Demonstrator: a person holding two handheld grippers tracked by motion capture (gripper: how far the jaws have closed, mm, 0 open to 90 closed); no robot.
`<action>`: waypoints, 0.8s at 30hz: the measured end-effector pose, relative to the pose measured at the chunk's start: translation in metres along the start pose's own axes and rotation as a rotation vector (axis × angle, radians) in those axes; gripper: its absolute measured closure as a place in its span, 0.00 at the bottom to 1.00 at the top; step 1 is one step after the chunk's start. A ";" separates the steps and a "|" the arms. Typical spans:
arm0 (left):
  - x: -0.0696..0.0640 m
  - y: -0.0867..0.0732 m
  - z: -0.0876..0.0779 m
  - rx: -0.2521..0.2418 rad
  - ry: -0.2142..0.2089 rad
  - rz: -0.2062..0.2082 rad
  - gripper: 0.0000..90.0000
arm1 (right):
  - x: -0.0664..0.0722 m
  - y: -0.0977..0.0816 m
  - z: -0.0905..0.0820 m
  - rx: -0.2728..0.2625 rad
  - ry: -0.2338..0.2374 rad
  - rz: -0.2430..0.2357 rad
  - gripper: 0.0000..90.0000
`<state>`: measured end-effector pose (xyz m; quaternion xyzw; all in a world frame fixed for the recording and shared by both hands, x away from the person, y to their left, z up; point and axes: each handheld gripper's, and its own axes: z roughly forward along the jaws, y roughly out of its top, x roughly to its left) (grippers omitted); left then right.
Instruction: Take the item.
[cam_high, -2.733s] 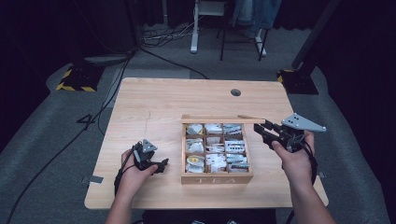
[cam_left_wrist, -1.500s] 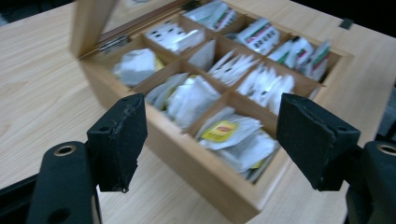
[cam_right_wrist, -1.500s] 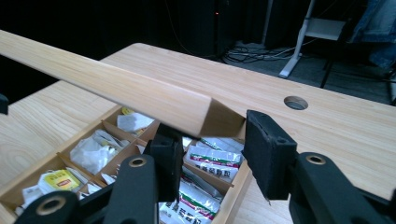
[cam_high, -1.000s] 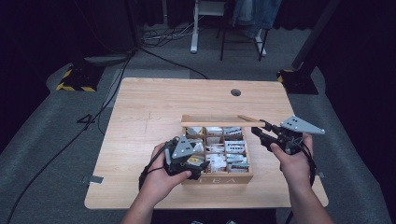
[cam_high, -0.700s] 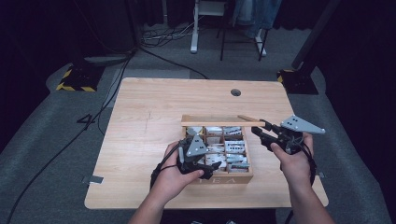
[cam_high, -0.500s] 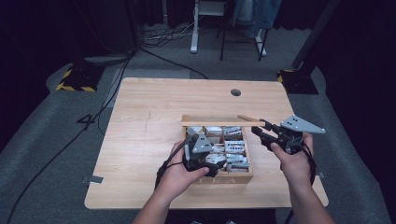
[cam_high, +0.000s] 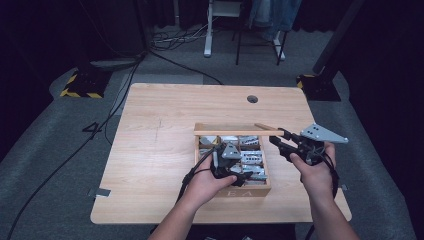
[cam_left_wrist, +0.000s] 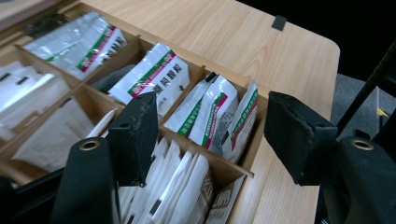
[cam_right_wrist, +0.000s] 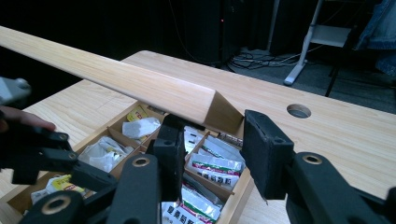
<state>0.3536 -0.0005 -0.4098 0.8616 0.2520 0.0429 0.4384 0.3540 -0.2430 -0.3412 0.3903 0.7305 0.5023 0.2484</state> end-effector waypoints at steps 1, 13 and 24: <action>0.000 0.000 0.003 0.008 -0.003 0.006 0.41 | 0.000 0.000 0.000 0.000 -0.001 -0.001 0.67; -0.004 0.002 0.029 0.097 -0.114 0.008 0.72 | 0.000 0.000 0.000 -0.001 0.000 -0.004 0.67; -0.001 0.002 0.046 0.159 -0.138 -0.015 0.79 | 0.000 0.000 0.000 0.000 -0.001 -0.006 0.67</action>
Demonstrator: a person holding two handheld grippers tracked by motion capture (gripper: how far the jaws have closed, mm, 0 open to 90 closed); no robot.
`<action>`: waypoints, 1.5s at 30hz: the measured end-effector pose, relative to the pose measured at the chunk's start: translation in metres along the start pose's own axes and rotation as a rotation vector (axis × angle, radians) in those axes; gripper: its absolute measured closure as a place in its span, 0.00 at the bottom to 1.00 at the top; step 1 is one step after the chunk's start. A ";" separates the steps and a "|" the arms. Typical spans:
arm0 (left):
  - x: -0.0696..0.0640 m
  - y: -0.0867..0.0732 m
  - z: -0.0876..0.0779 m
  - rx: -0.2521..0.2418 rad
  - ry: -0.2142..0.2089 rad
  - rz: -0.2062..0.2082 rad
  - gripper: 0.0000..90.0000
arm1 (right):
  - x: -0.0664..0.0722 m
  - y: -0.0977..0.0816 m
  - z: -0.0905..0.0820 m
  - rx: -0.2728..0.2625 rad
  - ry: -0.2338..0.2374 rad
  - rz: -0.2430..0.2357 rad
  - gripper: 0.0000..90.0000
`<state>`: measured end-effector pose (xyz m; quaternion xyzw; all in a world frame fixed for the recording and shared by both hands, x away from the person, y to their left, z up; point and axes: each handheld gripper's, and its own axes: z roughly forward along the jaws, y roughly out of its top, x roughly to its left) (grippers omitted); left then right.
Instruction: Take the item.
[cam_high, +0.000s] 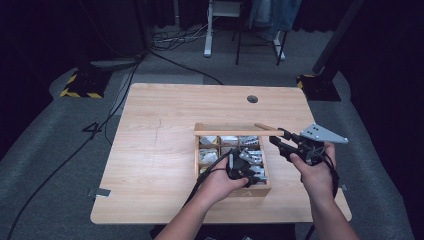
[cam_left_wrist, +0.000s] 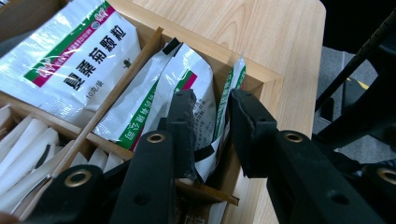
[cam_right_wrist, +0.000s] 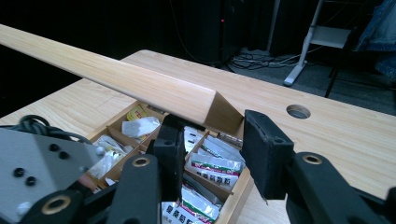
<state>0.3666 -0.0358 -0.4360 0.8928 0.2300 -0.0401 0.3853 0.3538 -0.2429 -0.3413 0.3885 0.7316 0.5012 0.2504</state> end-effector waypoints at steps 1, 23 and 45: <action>0.000 0.000 0.001 0.004 -0.004 -0.006 0.80 | 0.000 0.000 0.000 0.000 0.000 0.000 0.67; -0.010 0.012 -0.026 -0.086 0.022 0.067 0.98 | -0.001 0.000 0.000 -0.004 0.006 0.002 0.67; -0.032 0.023 -0.085 -0.219 0.114 0.138 0.99 | -0.001 0.000 0.000 -0.005 0.004 0.005 0.67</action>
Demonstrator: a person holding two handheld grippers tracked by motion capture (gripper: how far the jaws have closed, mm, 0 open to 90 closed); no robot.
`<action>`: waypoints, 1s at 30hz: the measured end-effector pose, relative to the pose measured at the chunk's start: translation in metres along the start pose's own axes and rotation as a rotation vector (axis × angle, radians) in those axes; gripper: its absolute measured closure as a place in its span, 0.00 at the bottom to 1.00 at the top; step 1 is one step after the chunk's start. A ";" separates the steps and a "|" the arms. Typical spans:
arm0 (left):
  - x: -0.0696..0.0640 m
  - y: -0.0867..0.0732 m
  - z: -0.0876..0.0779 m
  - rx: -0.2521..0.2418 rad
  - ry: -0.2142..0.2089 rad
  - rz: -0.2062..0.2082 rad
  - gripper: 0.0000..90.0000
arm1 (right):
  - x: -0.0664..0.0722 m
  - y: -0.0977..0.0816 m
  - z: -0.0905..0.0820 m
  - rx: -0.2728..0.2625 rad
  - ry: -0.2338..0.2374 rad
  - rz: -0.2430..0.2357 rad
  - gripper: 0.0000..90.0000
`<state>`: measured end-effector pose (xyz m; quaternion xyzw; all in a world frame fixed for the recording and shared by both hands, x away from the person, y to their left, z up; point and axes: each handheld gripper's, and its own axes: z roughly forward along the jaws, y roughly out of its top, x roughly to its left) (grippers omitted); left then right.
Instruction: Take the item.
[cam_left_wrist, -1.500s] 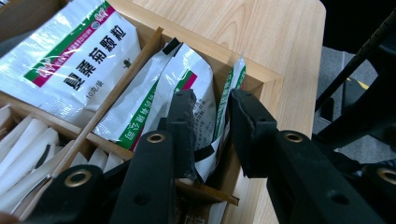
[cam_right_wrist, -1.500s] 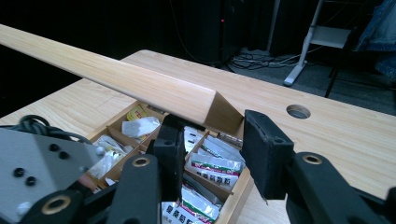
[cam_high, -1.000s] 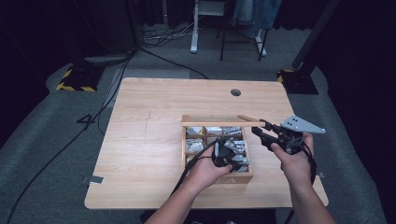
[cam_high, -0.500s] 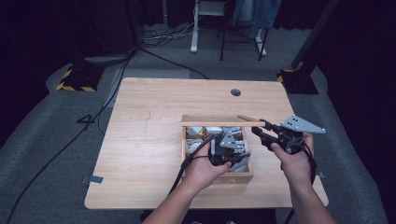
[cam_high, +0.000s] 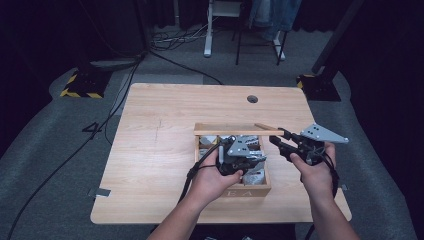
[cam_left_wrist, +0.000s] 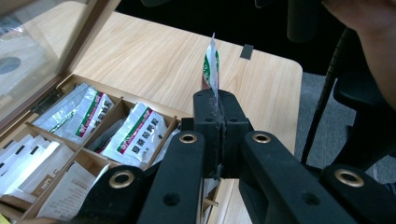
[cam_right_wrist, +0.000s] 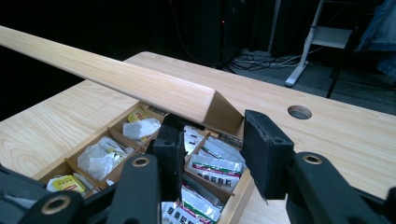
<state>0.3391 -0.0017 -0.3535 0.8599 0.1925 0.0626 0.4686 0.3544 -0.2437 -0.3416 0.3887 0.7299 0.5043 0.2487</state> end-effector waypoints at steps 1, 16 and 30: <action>0.001 0.000 -0.001 -0.002 0.006 -0.004 0.99 | 0.000 0.000 0.000 -0.001 -0.001 0.001 0.67; 0.015 -0.022 -0.043 -0.048 0.071 -0.036 0.98 | 0.001 0.000 0.000 -0.003 -0.002 -0.001 0.67; 0.019 -0.055 -0.086 -0.095 0.120 -0.069 0.98 | 0.003 -0.001 0.000 0.000 -0.014 -0.005 0.67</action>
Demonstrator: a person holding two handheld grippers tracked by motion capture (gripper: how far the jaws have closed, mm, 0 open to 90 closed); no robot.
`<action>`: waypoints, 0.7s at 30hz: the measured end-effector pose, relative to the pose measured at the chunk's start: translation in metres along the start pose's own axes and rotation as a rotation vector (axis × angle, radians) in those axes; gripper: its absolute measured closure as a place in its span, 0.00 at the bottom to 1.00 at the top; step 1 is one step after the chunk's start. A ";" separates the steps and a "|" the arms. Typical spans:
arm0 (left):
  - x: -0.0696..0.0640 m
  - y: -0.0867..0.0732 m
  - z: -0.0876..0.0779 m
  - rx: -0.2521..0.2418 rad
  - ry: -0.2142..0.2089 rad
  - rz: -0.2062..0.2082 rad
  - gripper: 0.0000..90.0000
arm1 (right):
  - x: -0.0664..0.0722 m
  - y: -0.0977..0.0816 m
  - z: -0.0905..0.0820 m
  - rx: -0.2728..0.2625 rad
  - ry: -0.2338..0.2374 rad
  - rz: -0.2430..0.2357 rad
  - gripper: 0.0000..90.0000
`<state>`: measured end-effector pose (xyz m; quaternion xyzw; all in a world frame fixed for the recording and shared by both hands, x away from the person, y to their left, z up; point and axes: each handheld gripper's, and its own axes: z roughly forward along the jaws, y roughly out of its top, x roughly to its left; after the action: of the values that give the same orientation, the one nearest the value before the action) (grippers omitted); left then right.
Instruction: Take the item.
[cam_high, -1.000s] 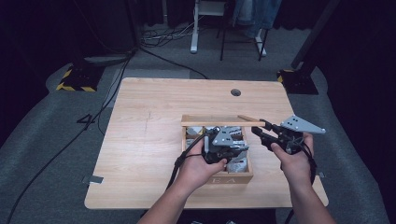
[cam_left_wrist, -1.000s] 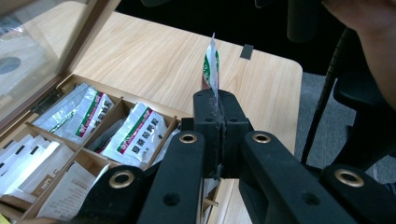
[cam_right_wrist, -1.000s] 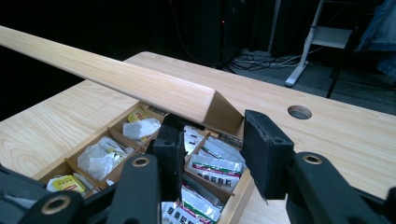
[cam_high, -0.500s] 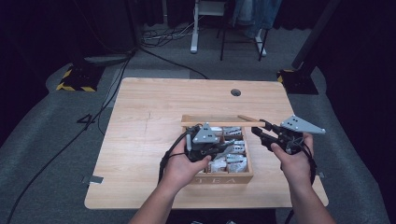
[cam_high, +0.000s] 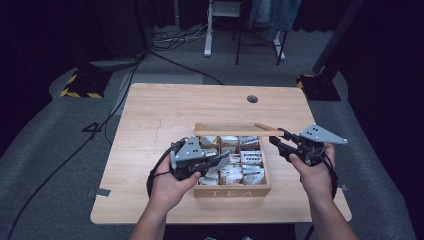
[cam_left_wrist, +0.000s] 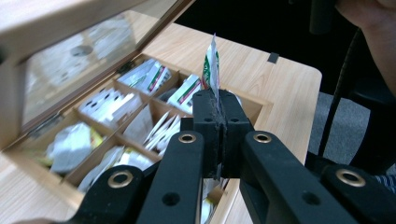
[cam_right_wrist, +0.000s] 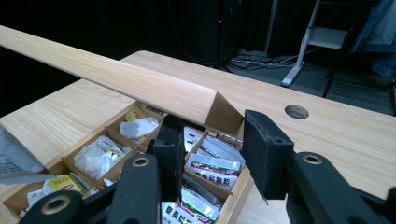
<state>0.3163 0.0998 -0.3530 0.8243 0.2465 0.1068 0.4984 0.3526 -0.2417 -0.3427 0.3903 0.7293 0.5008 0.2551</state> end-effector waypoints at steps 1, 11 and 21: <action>0.001 -0.001 -0.003 -0.001 0.015 -0.003 0.98 | 0.000 0.000 0.000 0.000 0.000 -0.002 0.67; 0.008 -0.015 -0.022 0.006 0.044 -0.029 0.98 | 0.000 -0.002 0.000 -0.002 0.000 -0.008 0.67; 0.024 -0.027 -0.043 0.014 0.098 -0.072 0.97 | -0.001 -0.003 -0.001 -0.001 0.010 -0.002 0.66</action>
<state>0.3108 0.1559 -0.3575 0.8120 0.3010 0.1272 0.4836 0.3515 -0.2433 -0.3452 0.3869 0.7306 0.5029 0.2523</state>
